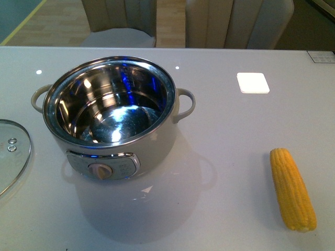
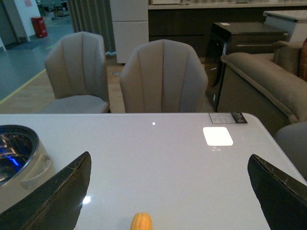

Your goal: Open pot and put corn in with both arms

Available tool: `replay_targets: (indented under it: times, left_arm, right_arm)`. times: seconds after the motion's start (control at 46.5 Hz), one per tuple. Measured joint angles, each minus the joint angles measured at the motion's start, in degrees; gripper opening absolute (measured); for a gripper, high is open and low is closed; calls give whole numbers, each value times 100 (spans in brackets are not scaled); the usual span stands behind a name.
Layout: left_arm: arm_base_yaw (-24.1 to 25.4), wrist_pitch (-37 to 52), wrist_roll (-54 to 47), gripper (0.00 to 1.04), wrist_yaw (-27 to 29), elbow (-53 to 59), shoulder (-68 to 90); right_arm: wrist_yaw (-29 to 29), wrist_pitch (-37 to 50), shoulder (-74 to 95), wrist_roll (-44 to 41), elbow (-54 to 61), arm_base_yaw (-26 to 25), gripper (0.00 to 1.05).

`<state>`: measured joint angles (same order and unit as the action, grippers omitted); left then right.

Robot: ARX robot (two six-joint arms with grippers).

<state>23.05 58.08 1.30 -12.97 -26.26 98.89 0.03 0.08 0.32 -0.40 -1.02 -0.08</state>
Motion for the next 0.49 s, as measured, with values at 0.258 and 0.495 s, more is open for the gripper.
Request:
replay_targets:
  times: [0.258,0.495]
  left_arm:
    - [-350,-1049,1134,98,4,1056,-2747]
    - [-494,-2186,1163,89,-313,1722,-5060]
  right_arm:
    - [0,0,0,0,0,0,96]
    - [0,0,0,0,0,0,96]
